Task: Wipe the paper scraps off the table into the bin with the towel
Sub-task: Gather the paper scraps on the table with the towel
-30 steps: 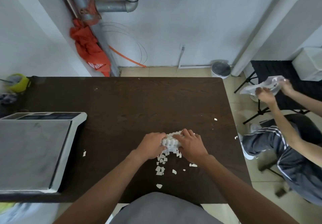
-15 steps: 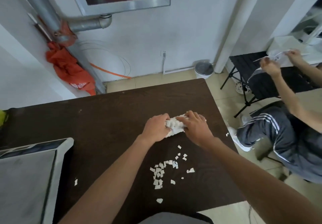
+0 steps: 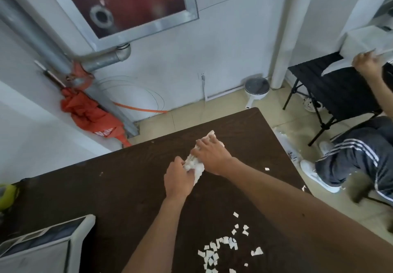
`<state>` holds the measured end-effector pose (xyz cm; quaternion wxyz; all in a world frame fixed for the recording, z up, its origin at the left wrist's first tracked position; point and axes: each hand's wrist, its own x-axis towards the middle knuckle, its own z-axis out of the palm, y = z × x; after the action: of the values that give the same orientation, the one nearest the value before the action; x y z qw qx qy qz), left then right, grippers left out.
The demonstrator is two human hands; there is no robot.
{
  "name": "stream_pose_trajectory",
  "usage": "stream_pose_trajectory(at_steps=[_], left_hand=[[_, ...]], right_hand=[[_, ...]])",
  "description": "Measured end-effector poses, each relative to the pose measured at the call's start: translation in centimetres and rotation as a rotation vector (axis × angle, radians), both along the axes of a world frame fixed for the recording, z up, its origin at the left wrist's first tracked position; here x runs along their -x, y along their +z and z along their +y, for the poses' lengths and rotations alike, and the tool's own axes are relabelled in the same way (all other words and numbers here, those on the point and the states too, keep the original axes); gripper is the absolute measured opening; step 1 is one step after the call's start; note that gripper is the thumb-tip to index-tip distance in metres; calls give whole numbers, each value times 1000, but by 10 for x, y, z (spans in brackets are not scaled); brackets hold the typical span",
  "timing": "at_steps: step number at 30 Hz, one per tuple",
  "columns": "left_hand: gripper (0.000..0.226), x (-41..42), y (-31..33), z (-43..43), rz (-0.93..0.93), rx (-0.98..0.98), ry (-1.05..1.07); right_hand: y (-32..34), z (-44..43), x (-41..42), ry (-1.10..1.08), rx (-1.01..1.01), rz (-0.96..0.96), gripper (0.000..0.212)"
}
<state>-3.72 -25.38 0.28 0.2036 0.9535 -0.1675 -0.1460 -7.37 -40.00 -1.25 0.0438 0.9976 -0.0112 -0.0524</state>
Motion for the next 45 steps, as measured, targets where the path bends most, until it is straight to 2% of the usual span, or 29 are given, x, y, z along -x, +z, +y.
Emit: stream_pose_trajectory(at_steps=[3, 6, 11, 16, 18, 21, 24, 29, 39, 42, 45], left_hand=[[22, -10, -5, 31, -5, 23, 177], [24, -26, -6, 60, 22, 43, 378], [21, -42, -15, 106, 143, 130, 656], [22, -38, -24, 119, 212, 222, 761], [32, -39, -26, 112, 242, 253, 751], [45, -45, -27, 100, 270, 221, 614], [42, -55, -31, 89, 313, 195, 552], [45, -75, -36, 65, 404, 210, 588], [46, -75, -36, -15, 425, 196, 430], [44, -69, -42, -44, 452, 213, 389], [39, -57, -49, -72, 403, 197, 338]], right_hand=[[-4, 31, -37, 143, -46, -35, 50], [-2, 71, -68, 265, -77, -30, 57], [-4, 131, -112, 418, 36, 21, 53], [-25, 146, -127, 490, 97, 7, 44], [-29, 140, -130, 514, 90, -1, 44], [-30, 126, -136, 529, 55, -8, 43], [-30, 113, -140, 493, 55, 25, 42], [-29, 84, -143, 401, 31, 57, 49], [-23, -6, -117, 176, -121, 102, 54], [-26, -36, -99, 104, -134, 117, 54], [-27, -63, -81, 33, -124, 106, 53]])
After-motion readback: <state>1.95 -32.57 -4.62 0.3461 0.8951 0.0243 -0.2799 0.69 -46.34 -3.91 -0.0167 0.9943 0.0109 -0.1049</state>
